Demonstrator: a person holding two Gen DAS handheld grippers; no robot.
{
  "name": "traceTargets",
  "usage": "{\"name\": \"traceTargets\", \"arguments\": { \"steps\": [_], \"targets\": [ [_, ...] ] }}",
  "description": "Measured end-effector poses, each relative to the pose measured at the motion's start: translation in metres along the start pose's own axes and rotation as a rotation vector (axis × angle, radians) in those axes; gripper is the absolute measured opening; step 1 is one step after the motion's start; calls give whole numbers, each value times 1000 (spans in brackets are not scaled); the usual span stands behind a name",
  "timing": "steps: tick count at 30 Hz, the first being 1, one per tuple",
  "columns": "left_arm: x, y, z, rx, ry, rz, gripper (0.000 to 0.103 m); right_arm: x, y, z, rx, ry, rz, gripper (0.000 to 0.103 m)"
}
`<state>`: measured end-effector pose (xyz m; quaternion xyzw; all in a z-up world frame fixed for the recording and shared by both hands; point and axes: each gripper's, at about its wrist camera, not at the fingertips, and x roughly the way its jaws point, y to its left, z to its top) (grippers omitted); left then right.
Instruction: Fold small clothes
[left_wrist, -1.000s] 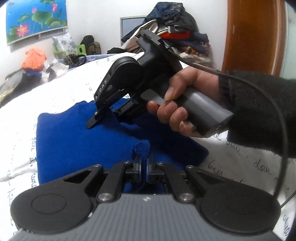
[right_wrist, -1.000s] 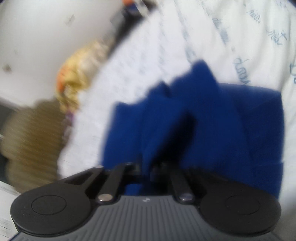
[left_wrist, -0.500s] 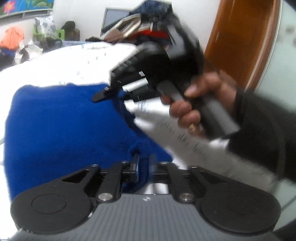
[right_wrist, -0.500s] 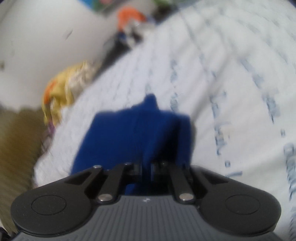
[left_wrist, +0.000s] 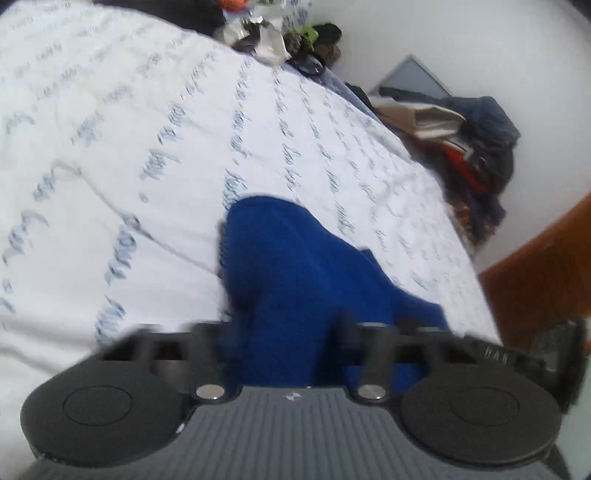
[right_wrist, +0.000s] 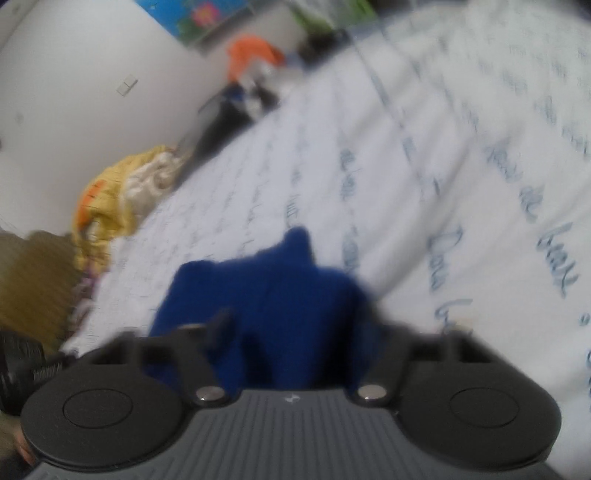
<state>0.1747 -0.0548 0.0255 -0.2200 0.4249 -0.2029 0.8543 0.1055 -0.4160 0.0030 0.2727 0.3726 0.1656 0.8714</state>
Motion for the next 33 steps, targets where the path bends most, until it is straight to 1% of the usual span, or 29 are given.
{"name": "traceTargets", "arguments": {
  "steps": [1, 2, 4, 6, 7, 9, 10, 11, 12, 13, 14, 15, 16, 17, 19, 20, 21, 22, 23, 24, 25, 26, 27, 28, 29, 30, 31, 32, 33],
  "targets": [
    [-4, 2, -1, -1, -10, 1, 23, 5, 1, 1, 5, 24, -8, 13],
    [-9, 2, 0, 11, -28, 1, 19, 8, 1, 0, 22, 42, 9, 13],
    [-37, -2, -4, 65, -87, 4, 17, 0, 13, -4, -12, 10, 17, 13],
    [-63, -5, 2, 120, -127, 11, 17, -8, 29, -5, -1, -2, 94, 13],
    [-72, -8, 9, 143, -145, 35, 17, -8, 39, -5, -5, -11, 125, 13],
    [-85, -9, 29, 200, -203, 115, 17, -5, 60, 0, -4, -11, 186, 13],
    [-88, -9, 38, 226, -209, 138, 19, 2, 70, 5, 11, -11, 208, 15],
    [-87, -4, 45, 233, -196, 159, 22, 8, 78, 10, 29, -13, 223, 17],
    [-89, 2, 47, 210, -182, 186, 26, 16, 84, 13, 40, -17, 215, 24],
    [-94, 8, 44, 179, -169, 194, 35, 24, 89, 15, 38, -7, 180, 53],
    [-100, 15, 37, 156, -155, 171, 47, 30, 91, 16, 39, 19, 120, 85],
    [-110, 22, 25, 136, -146, 132, 52, 31, 92, 13, 38, 40, 72, 89],
    [-120, 28, 11, 115, -136, 94, 66, 27, 90, 7, 28, 50, 56, 89],
    [-128, 36, -5, 84, -120, 66, 73, 20, 88, 0, 6, 68, 70, 88],
    [-134, 50, -38, 19, -51, 31, 69, 3, 78, -20, -10, 106, 98, 88],
    [-134, 57, -52, -8, -19, 20, 64, -4, 70, -32, 4, 124, 95, 88],
    [-132, 62, -63, -40, 5, 17, 63, -8, 63, -42, 18, 151, 83, 88],
    [-129, 65, -73, -61, 8, 3, 61, -11, 60, -53, 28, 173, 74, 88],
    [-128, 64, -77, -55, -14, -1, 58, -17, 60, -61, 18, 155, 93, 88],
    [-126, 61, -78, -54, -13, 0, 49, -18, 63, -67, 8, 165, 100, 87],
    [-123, 62, -75, -67, 6, -1, 17, -18, 68, -71, -11, 169, 101, 84],
    [-118, 63, -72, -77, 22, -4, 11, -16, 75, -74, -36, 175, 101, 49],
    [-119, 62, -70, -77, 23, -2, 11, -9, 81, -75, -61, 202, 99, 21],
    [-124, 59, -68, -66, 20, 2, 10, -1, 85, -76, -81, 231, 71, 13],
    [-134, 56, -68, -52, 9, -5, 10, -1, 86, -77, -99, 218, 76, 12],
    [-148, 52, -69, -29, -9, -21, 10, -3, 89, -76, -111, 223, 75, 12],
    [-161, 47, -72, -6, -22, -29, 11, -12, 92, -76, -122, 214, 90, 11],
    [-170, 46, -78, 15, -23, -28, 15, -24, 93, -76, -130, 203, 114, 11],
    [-173, 46, -85, 45, -15, -3, 19, -37, 92, -79, -126, 192, 134, 11]
  ]
}}
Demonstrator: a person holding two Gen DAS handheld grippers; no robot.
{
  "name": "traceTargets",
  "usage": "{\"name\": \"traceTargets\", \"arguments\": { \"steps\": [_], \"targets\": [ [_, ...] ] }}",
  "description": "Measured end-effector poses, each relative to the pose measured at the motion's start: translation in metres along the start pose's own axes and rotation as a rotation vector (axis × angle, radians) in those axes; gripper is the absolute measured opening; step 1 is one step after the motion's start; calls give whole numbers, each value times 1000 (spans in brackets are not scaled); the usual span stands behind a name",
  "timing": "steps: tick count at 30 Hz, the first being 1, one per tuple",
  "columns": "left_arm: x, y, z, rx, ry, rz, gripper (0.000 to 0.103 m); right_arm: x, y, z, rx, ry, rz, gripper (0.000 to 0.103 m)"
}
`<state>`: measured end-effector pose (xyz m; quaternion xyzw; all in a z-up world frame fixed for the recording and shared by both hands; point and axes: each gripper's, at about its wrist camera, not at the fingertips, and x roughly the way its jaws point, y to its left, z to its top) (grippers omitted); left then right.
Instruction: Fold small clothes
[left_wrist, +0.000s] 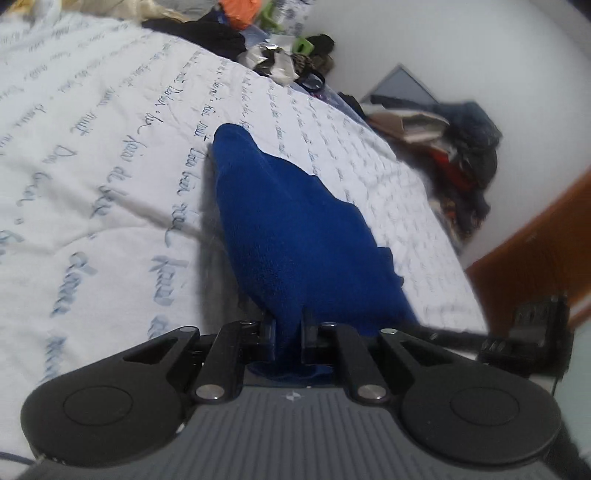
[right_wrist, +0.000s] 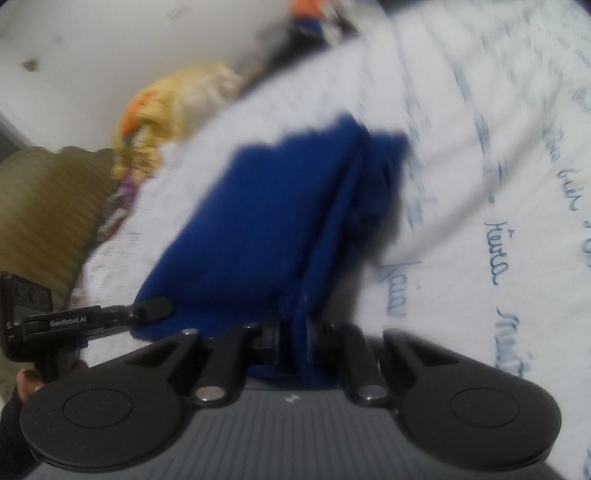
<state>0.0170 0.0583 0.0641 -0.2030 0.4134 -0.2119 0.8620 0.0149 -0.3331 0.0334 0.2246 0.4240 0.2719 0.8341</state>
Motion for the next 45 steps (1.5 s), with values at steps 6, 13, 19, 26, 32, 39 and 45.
{"name": "traceTargets", "arguments": {
  "steps": [6, 13, 19, 26, 32, 39, 45],
  "targets": [
    [-16, -6, -25, 79, -124, 136, 47, 2, -12, -13, 54, 20, -73, 31],
    [32, -65, -23, 372, -119, 96, 85, 27, 3, 78, 19, -144, -65, 81],
    [69, -71, -44, 445, -70, 126, 94, 114, 0, 108, -215, -63, -271, 5],
    [20, -58, -53, 408, -158, 168, 99, 98, 8, 110, -254, -84, -332, 14],
    [7, -38, -82, 466, -100, 284, 90, 19, -10, 37, -9, -69, -56, 39],
    [27, -42, -69, 485, -97, 319, 69, 17, -11, 3, 7, -1, -66, 41],
    [24, -45, -65, 474, -101, 297, 24, 23, -5, 3, -57, 36, -89, 29]
  ]
}}
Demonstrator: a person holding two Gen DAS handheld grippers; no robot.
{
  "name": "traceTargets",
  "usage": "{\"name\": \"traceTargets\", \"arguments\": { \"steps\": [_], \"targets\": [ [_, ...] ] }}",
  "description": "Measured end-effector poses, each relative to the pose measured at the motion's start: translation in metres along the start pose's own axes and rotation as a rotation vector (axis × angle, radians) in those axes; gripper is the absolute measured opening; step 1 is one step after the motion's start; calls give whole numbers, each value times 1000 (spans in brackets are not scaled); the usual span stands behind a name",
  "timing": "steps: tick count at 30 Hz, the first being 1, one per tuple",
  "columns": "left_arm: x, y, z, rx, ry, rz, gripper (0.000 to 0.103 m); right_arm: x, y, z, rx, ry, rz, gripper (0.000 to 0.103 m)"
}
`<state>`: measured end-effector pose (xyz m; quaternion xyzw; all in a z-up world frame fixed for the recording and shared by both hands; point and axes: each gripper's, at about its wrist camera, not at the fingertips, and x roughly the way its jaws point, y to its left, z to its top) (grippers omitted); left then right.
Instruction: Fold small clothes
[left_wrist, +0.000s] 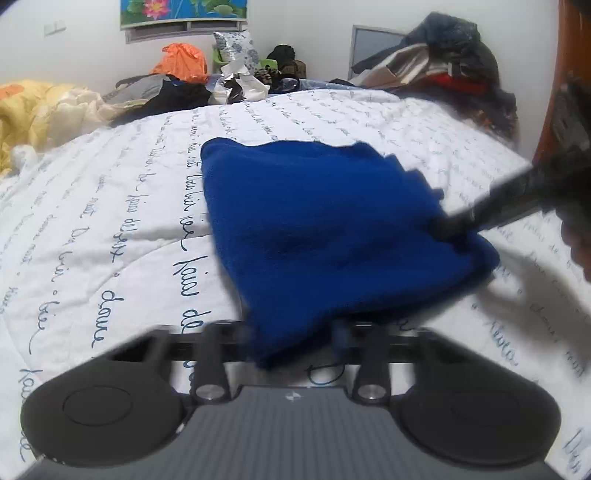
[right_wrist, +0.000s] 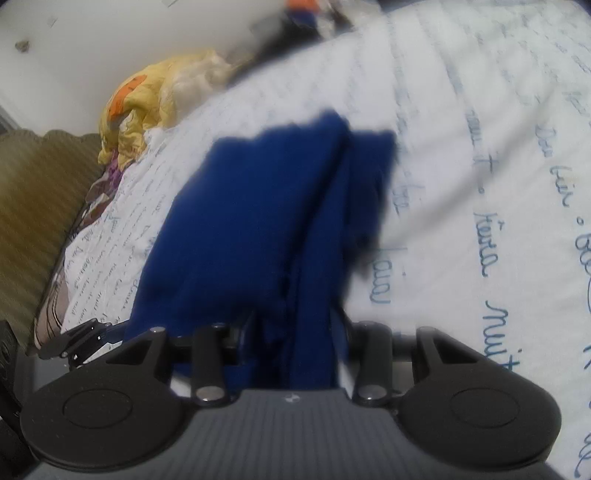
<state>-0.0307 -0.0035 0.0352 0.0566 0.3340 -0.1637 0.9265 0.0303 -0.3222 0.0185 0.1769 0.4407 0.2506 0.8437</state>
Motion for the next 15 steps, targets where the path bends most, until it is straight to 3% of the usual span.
{"name": "traceTargets", "arguments": {
  "steps": [1, 4, 6, 9, 11, 12, 13, 14, 15],
  "targets": [
    [-4, 2, 2, -15, -5, 2, 21, -1, 1, -1, -22, 4, 4, 12],
    [-7, 17, 2, -73, 17, -25, 19, -15, 2, -2, -46, 1, 3, 10],
    [-4, 21, -3, -84, 30, -26, 19, -14, -5, -9, -56, 9, -55, 7],
    [-13, 15, 2, -59, 24, -42, 27, -15, -9, -14, -68, 6, -60, 10],
    [-24, 12, 7, -52, -18, -82, 52, -22, -6, -3, -58, -14, -57, 11],
    [-30, 9, 10, -40, -48, -102, 59, -29, -4, 5, -51, -66, -47, 12],
    [-34, 4, 14, -26, -80, -117, 74, -34, -3, 15, -35, -118, -28, 14],
    [-34, -1, 17, -8, -109, -129, 82, -36, -2, 27, -12, -157, -4, 21],
    [-30, -7, 21, 11, -122, -141, 82, -33, 1, 40, 1, -177, 20, 27]
  ]
}}
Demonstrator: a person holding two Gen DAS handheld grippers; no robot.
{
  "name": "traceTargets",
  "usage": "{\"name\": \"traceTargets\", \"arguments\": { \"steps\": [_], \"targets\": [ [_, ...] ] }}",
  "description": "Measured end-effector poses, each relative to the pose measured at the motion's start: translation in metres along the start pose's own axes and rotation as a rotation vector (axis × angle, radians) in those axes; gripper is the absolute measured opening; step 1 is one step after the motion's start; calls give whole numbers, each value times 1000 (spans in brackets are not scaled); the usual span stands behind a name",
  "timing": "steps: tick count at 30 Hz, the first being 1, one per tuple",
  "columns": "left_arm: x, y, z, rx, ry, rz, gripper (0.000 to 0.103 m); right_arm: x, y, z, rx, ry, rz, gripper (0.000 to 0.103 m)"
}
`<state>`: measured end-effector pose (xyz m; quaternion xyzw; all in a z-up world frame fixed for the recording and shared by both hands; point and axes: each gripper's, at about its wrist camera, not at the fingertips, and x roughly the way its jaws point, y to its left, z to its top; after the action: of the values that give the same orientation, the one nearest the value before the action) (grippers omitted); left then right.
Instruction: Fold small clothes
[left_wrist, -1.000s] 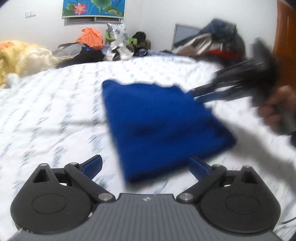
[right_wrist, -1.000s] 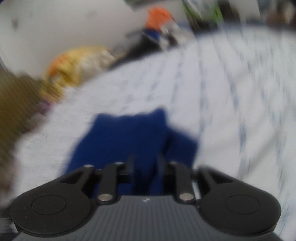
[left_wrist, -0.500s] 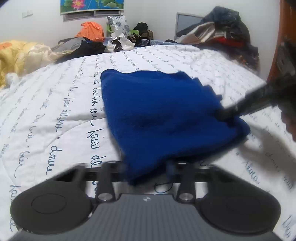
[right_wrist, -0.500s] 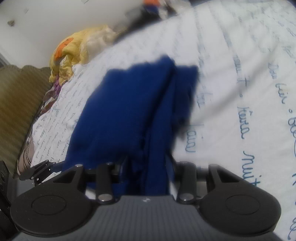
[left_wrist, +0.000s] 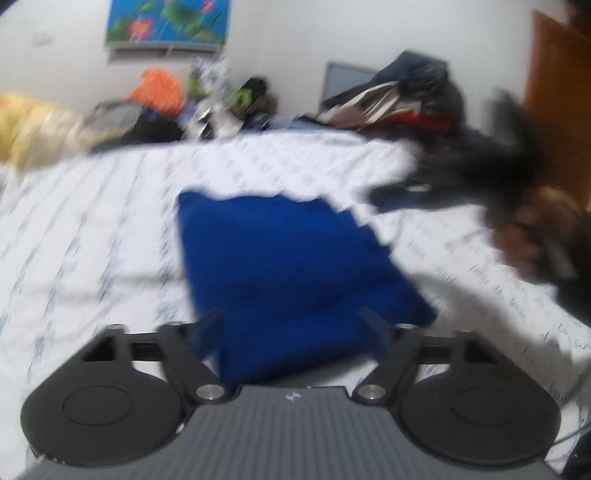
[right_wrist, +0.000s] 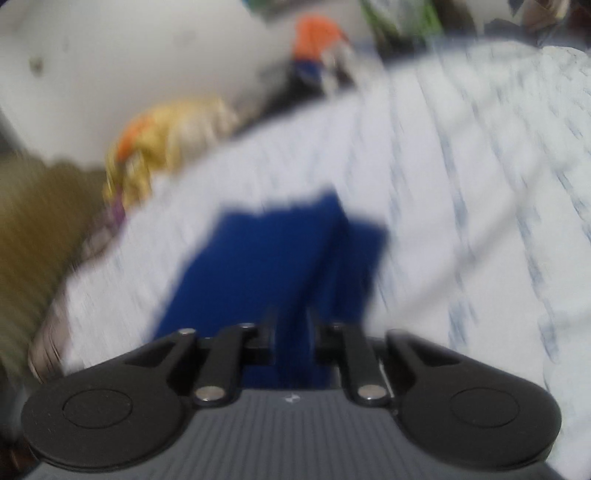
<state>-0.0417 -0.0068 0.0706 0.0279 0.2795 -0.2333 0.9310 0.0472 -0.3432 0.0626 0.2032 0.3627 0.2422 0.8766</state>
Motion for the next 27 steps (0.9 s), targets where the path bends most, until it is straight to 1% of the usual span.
{"name": "traceTargets", "arguments": {
  "steps": [1, 2, 3, 5, 6, 7, 8, 9, 10, 12, 14, 15, 16, 17, 18, 19, 20, 21, 22, 23, 24, 25, 26, 27],
  "targets": [
    [9, -4, 2, 16, 9, -13, 82, 10, 5, 12, -3, -1, 21, 45],
    [22, -6, 1, 23, 29, -20, 81, 25, 10, 23, -14, 15, 23, 67],
    [36, -6, -1, 18, 60, -25, 80, 44, 15, 33, -28, 40, -12, 73],
    [59, -5, -11, 4, 122, -15, 74, 80, 21, 46, -69, 67, -139, 72],
    [61, -7, -16, 17, 90, -2, 75, 94, 20, 51, -80, 79, -190, 73],
    [61, -10, -18, 31, 83, -4, 79, 105, 17, 53, -75, 85, -218, 69],
    [61, -12, -20, 44, 79, -2, 80, 112, 13, 52, -62, 84, -207, 29],
    [62, -13, -21, 51, 77, -2, 81, 118, 9, 50, -58, 97, -167, 10],
    [62, -12, -22, 50, 73, -8, 82, 120, 8, 49, -64, 109, -154, 10],
    [64, -10, -23, 43, 66, -29, 87, 107, 13, 52, -116, 69, -149, 8],
    [67, -11, -23, 48, 71, -47, 97, 87, 15, 60, -138, -12, -145, 6],
    [70, -13, -23, 59, 77, -51, 97, 84, 13, 62, -162, -33, -157, 5],
    [71, -14, -23, 69, 81, -51, 97, 94, 8, 61, -176, 9, -189, 6],
    [70, -13, -22, 68, 81, -53, 94, 108, 2, 57, -200, 84, -236, 5],
    [67, -11, -20, 55, 78, -50, 91, 113, -2, 49, -233, 82, -241, 6],
    [62, -7, -17, 28, 79, -51, 85, 113, -2, 47, -244, 71, -243, 7],
    [58, 0, -11, -8, 80, -62, 85, 110, -2, 49, -216, 71, -257, 10],
    [54, 6, -5, -44, 65, -75, 85, 102, 0, 52, -174, 50, -273, 12],
    [51, 10, 2, -65, 45, -83, 88, 92, 4, 55, -145, -2, -289, 16],
    [52, 11, 9, -70, 33, -86, 90, 80, 11, 55, -134, -80, -298, 18],
    [58, 11, 16, -61, 31, -89, 90, 71, 19, 53, -131, -147, -289, 21],
    [66, 10, 21, -44, 37, -88, 90, 71, 28, 52, -142, -148, -241, 26],
    [77, 9, 23, -26, 52, -86, 90, 79, 36, 52, -165, -87, -172, 31],
    [89, 9, 22, -13, 81, -90, 90, 93, 42, 50, -195, -7, -121, 31]
  ]
}}
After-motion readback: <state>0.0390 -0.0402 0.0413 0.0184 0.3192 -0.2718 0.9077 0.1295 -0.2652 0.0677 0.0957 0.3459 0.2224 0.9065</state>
